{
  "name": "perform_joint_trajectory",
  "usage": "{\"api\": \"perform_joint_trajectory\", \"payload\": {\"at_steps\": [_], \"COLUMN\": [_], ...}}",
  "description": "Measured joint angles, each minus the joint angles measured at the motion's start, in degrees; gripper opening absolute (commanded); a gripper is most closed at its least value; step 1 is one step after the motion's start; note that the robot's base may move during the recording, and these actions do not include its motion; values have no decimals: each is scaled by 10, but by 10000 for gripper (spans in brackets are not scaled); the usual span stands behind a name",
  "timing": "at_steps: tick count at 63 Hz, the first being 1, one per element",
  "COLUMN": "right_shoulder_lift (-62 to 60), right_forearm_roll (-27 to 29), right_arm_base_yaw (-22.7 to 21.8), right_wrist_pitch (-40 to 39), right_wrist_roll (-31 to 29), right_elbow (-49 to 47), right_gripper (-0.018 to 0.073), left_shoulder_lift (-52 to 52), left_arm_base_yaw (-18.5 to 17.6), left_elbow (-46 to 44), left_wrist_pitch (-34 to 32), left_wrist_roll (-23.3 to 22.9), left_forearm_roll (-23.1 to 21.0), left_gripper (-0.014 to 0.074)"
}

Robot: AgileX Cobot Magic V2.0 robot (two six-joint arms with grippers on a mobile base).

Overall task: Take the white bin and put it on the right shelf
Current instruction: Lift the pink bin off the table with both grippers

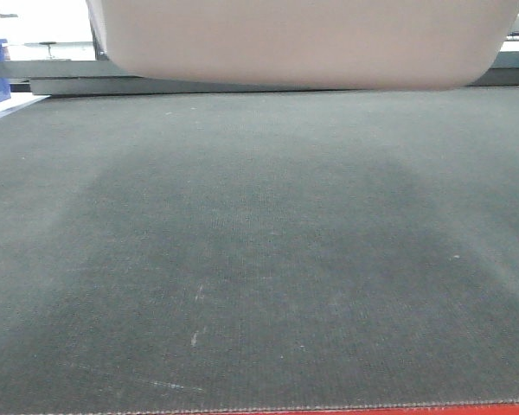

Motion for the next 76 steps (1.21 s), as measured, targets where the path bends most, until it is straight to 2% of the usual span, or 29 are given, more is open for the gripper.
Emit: {"api": "perform_joint_trajectory", "payload": {"at_steps": [16, 76], "right_shoulder_lift": [-7, -7], "right_forearm_roll": [-10, -14], "right_arm_base_yaw": [2, 3], "right_wrist_pitch": [-14, -22], "right_wrist_roll": [4, 6], "right_elbow": [-62, -63], "right_gripper": [65, 65], "left_shoulder_lift": [0, 0], "left_arm_base_yaw": [0, -3], "left_elbow": [0, -9], "left_wrist_pitch": [2, 3], "left_wrist_roll": [0, 0], "left_forearm_roll": [-9, -11], "left_gripper": [-127, -127]}}
